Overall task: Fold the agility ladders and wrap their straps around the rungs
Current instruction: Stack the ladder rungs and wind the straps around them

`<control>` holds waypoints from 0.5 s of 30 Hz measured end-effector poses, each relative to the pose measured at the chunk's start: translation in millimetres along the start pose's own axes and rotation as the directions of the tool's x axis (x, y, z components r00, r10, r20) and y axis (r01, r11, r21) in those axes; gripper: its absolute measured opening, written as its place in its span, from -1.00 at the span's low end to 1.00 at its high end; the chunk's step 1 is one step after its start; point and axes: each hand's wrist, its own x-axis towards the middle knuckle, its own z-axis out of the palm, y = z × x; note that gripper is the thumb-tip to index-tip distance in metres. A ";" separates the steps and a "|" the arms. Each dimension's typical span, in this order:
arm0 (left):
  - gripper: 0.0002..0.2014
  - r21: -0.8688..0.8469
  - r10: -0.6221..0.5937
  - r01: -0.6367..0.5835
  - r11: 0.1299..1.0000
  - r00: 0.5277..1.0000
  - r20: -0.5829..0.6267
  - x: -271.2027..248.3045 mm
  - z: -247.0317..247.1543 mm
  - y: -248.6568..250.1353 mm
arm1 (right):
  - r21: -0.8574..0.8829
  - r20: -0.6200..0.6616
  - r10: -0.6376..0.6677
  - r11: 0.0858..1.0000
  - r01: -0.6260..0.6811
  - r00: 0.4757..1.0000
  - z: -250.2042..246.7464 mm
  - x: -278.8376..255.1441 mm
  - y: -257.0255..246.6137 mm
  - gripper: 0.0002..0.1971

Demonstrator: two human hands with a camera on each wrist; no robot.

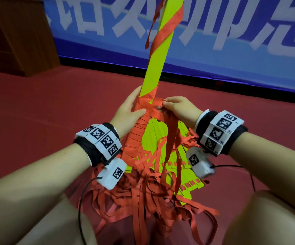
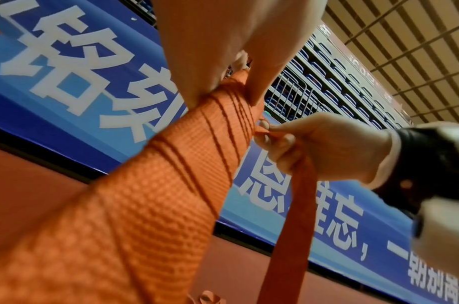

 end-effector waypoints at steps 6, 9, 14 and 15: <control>-0.27 0.154 0.036 -0.028 0.988 0.998 -0.050 9.7 12.4 -6.9 | 0.180 -0.020 0.130 0.976 -0.124 0.991 -4.1 0.6 -6.0 -0.74; -0.29 0.165 0.025 -0.010 0.986 0.995 -0.093 14.0 16.8 -6.8 | 0.256 -0.028 0.152 0.956 -0.140 0.988 -8.4 -1.5 -9.3 -0.76; -0.38 0.144 0.029 -0.013 0.989 0.994 -0.109 12.5 39.3 -6.0 | 0.304 -0.102 0.122 0.949 -0.086 0.987 0.1 -6.6 -9.5 -0.71; -0.42 0.074 -0.006 0.015 0.997 0.993 -0.114 11.8 45.9 -5.4 | 0.301 -0.120 0.116 0.951 -0.076 0.986 2.2 -6.6 -7.9 -0.69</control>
